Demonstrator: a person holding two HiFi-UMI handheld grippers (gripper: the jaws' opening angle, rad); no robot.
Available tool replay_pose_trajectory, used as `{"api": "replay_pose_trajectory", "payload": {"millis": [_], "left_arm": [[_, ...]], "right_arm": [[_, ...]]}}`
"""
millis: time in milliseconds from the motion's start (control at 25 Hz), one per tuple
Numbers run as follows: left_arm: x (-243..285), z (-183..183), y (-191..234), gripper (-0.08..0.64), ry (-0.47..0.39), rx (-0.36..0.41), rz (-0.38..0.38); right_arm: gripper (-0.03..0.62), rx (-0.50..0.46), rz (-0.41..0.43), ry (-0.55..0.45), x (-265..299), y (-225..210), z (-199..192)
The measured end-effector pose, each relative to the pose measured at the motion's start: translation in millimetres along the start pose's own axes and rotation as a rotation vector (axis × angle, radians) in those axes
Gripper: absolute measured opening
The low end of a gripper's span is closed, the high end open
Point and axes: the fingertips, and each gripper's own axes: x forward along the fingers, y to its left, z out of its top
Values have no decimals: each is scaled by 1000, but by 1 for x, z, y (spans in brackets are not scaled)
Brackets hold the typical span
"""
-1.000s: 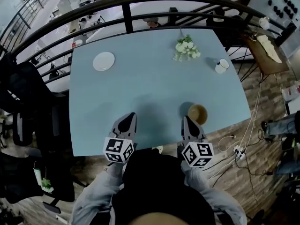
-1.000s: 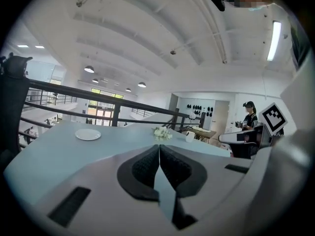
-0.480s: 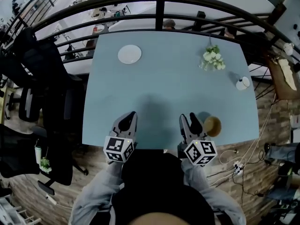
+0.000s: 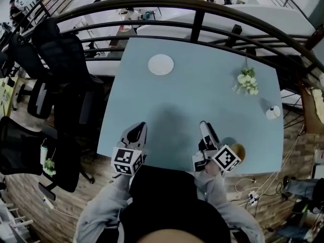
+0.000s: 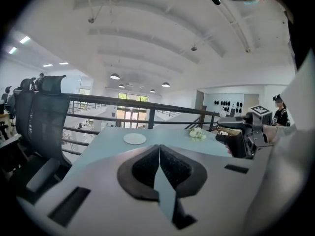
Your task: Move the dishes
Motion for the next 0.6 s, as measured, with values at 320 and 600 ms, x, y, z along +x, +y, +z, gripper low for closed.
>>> {"api": "replay_pose_trajectory", "payload": {"millis": [320,600], "left_arm": [[39,-5,24,17,15,-15,-2],[89,-22,63,17,62,-28,9]], "right_arm": [[316,219,24,143,74,-38,-7],[311,253,-29,234,159,-71,-22]]}}
